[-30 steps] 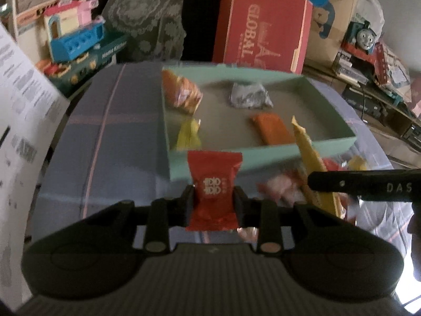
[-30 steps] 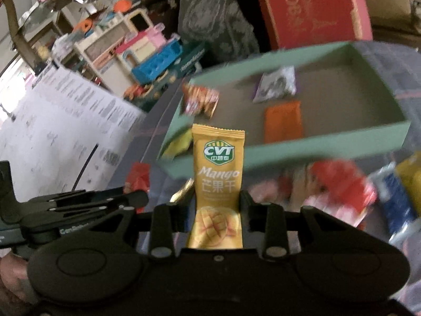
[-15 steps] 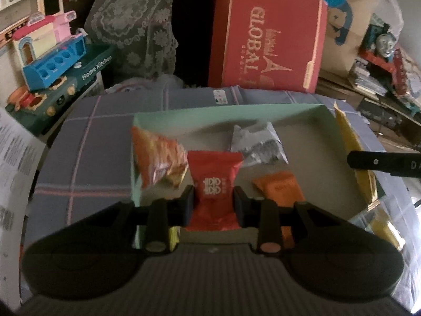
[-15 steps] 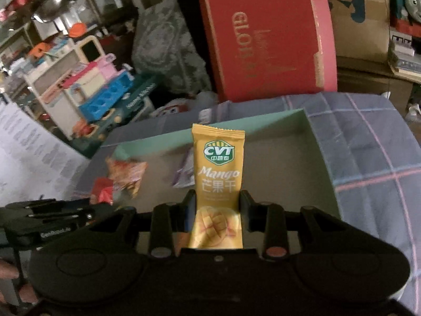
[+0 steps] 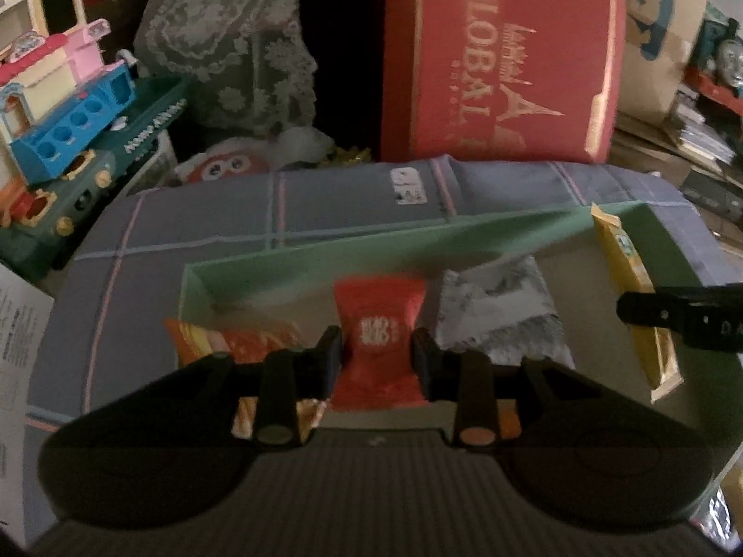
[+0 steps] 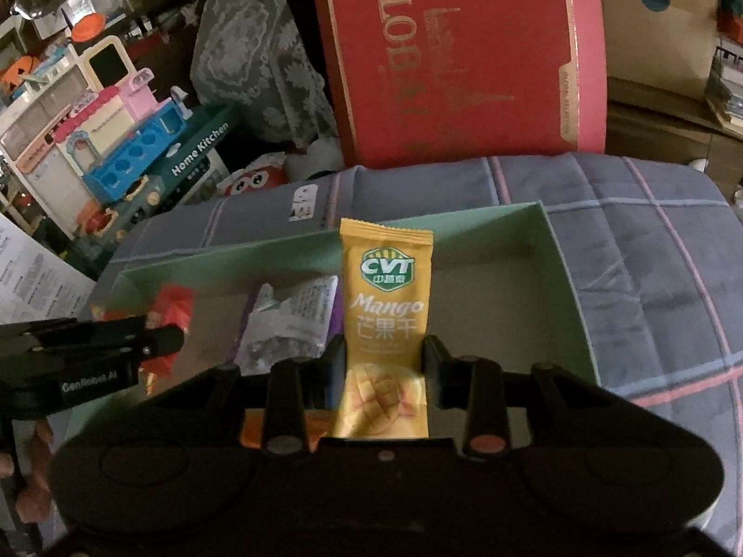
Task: Organize snacks
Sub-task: 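Carry the red candy and mango packet into the tray and release both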
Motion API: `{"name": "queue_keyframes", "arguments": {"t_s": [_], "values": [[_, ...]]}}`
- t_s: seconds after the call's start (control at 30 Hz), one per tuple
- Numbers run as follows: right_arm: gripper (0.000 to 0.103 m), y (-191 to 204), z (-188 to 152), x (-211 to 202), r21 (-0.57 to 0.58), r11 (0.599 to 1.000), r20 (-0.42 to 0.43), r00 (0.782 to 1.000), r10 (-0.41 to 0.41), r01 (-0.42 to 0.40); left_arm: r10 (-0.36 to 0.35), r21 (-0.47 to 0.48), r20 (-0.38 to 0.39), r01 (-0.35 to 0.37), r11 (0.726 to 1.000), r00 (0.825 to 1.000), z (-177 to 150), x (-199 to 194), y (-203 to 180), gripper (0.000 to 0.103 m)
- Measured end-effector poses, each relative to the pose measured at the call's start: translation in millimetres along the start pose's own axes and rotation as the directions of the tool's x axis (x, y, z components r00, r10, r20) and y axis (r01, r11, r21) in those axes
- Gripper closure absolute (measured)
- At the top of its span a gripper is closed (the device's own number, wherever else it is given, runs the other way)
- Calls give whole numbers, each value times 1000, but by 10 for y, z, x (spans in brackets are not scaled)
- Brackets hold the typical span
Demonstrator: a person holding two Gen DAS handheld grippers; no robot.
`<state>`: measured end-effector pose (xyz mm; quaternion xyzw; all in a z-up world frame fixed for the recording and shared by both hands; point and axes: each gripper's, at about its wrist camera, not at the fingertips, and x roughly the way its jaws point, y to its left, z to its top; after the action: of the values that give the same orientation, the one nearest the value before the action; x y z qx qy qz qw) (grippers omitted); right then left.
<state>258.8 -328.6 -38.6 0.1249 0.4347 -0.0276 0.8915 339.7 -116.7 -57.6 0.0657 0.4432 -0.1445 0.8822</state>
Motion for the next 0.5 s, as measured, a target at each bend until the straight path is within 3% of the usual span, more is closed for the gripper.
{"name": "queue_keyframes", "arguments": {"t_s": [0.03, 0.07, 0.1, 0.13, 0.2, 0.3, 0.5], "values": [[42, 8, -6, 6, 12, 1000, 4, 1000, 5, -5, 12, -10, 2, -12, 1000, 1000, 0, 4, 6, 34], [32, 9, -6, -7, 26, 1000, 8, 1000, 12, -13, 16, -22, 13, -16, 1000, 1000, -5, -14, 20, 13], [17, 15, -15, -45, 34, 999, 23, 1000, 10, -11, 20, -33, 32, -19, 999, 999, -20, -48, 26, 7], [12, 25, -12, -74, 33, 999, 36, 999, 8, -9, 23, -37, 47, -21, 999, 999, -36, -83, 31, 1], [10, 38, -19, -129, 31, 999, 49, 999, 8, -9, 26, -36, 49, -25, 999, 998, -55, -128, 30, 1], [0, 24, -31, -194, 43, 999, 49, 999, 5, -7, 29, -41, 41, -27, 999, 999, -91, -207, 22, 0], [0, 52, -121, -338, 56, 998, 43, 999, 14, -16, 11, -42, 28, -9, 999, 1000, -217, -469, -6, 0]]}}
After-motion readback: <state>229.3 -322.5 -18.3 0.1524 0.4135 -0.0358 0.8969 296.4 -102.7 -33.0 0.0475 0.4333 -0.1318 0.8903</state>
